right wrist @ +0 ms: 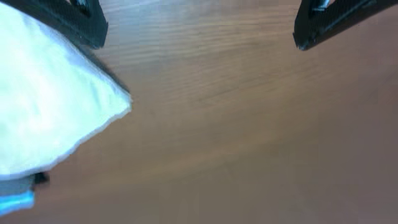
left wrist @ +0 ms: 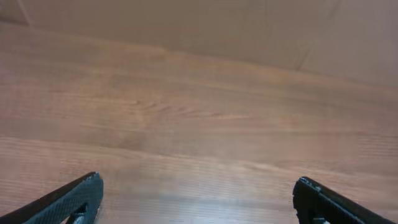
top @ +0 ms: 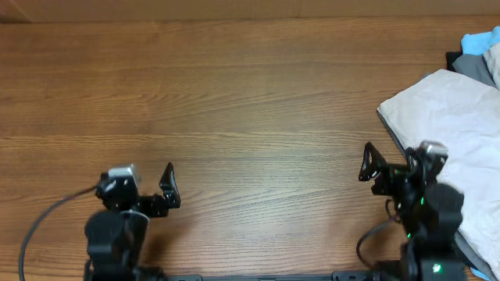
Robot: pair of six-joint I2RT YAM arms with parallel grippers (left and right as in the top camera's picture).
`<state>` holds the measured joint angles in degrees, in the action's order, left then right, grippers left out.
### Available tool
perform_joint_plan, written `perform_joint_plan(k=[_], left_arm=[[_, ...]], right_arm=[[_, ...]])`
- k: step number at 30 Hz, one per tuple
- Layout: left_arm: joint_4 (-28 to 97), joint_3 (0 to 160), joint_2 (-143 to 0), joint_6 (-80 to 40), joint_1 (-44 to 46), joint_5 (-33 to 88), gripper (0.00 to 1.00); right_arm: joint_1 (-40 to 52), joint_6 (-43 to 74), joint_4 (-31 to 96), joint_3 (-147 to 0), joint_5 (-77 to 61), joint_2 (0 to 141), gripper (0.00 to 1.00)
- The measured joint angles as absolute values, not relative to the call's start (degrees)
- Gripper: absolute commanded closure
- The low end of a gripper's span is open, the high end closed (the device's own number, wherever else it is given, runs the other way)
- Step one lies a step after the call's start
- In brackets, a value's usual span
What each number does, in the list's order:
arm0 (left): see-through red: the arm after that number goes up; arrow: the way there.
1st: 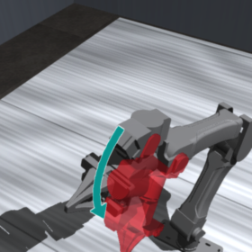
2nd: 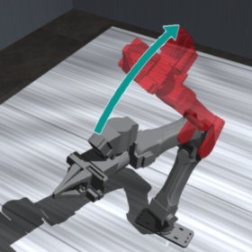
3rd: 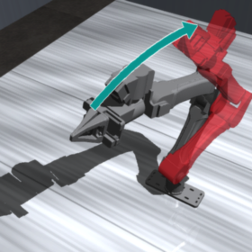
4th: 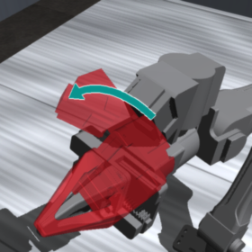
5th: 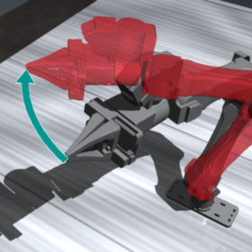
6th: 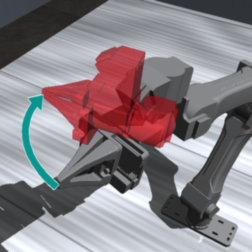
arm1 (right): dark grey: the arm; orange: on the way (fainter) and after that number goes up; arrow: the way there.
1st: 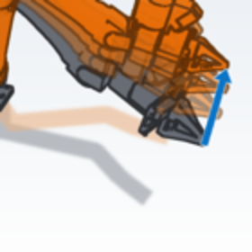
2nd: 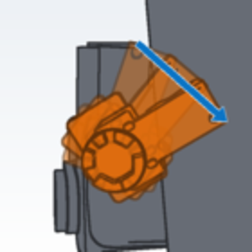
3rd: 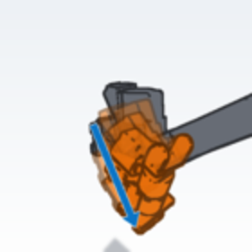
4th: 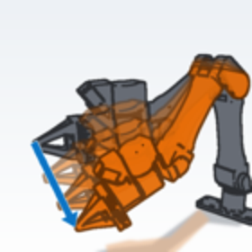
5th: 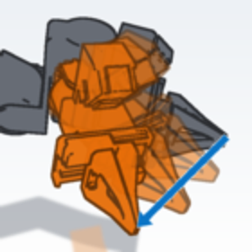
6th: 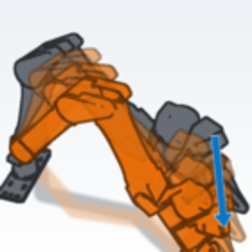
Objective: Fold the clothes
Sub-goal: 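Reach the right gripper to the beige shorts on the pile and grasp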
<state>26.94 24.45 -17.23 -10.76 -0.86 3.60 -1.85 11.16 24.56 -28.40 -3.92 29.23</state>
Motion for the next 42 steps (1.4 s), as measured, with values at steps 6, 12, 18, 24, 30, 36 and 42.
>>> perform_joint_plan(k=[6, 12, 18, 24, 30, 36, 42], left_arm=[[39.09, 40.80, -37.93, -9.13, -0.86, 3.57, 0.00], [48.95, 56.60, -54.98, -8.14, -0.86, 4.71, 0.00], [49.56, 57.45, -60.95, -8.14, -0.86, 5.43, 0.00], [49.54, 57.45, -64.90, -8.14, -0.86, 5.56, 0.00], [48.31, 57.45, -65.45, -8.14, -0.86, 5.56, 0.00], [48.18, 57.45, -65.52, -8.14, -0.86, 5.56, 0.00], [48.18, 57.45, -65.54, -8.14, -0.86, 5.56, 0.00]], right_arm=[[-1.85, 8.95, 44.27, -51.62, -3.53, 52.90, 0.00], [-1.85, 6.92, 47.51, -68.29, 0.82, 72.53, 0.00], [-4.84, 5.54, 40.62, -69.19, 14.94, 84.20, 0.00], [-9.06, 3.99, 42.70, -69.21, 19.42, 95.11, 0.00], [-10.26, 3.20, 45.47, -69.21, 18.39, 97.03, 0.01], [-10.57, 2.98, 46.24, -69.21, 18.20, 101.62, 0.01], [-10.59, 2.98, 45.54, -69.19, 18.17, 102.96, 0.08]])
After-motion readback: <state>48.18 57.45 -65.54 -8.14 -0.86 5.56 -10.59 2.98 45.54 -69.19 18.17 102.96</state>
